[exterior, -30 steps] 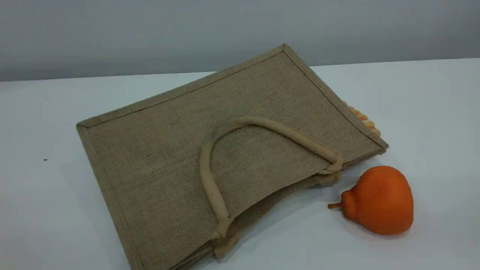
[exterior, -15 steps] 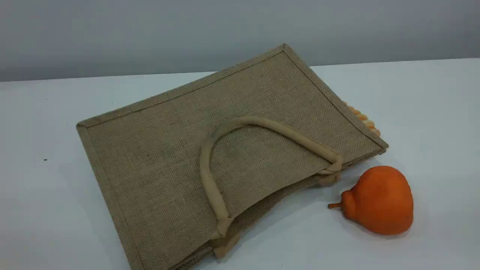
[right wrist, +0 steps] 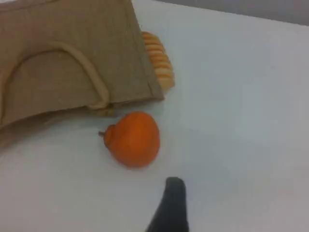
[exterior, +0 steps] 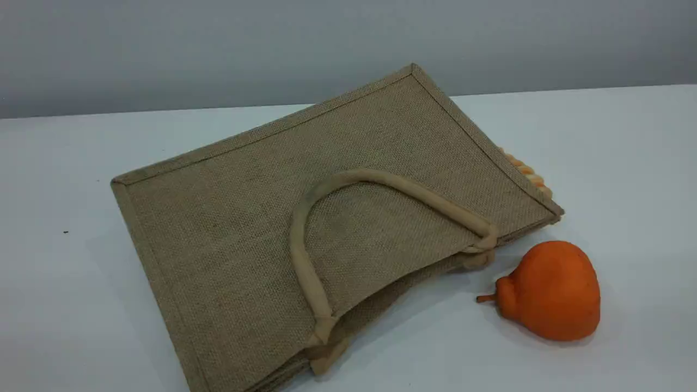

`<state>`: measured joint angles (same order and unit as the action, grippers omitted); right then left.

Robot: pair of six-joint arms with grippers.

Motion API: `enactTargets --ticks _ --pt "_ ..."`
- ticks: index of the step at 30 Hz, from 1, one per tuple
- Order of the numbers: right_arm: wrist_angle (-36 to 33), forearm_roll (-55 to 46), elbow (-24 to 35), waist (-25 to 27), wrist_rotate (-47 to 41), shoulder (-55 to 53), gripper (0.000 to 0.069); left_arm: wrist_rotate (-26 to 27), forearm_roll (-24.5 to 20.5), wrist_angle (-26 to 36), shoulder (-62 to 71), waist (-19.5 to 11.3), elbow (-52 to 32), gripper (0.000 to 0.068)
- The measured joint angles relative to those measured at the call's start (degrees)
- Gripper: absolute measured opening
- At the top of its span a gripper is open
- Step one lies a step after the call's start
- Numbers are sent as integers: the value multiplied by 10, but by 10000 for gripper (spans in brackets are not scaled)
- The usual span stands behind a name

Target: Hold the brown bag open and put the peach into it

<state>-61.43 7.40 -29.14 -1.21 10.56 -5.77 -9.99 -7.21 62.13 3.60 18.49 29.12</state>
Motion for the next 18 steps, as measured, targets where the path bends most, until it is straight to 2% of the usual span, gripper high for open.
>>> enactTargets --ticks 12,18 --pt "0 1 0 0 0 0 593 0 -1 0 0 -3 0 485" --pt "0 1 0 0 0 18 593 0 -2 0 0 -66 0 485"
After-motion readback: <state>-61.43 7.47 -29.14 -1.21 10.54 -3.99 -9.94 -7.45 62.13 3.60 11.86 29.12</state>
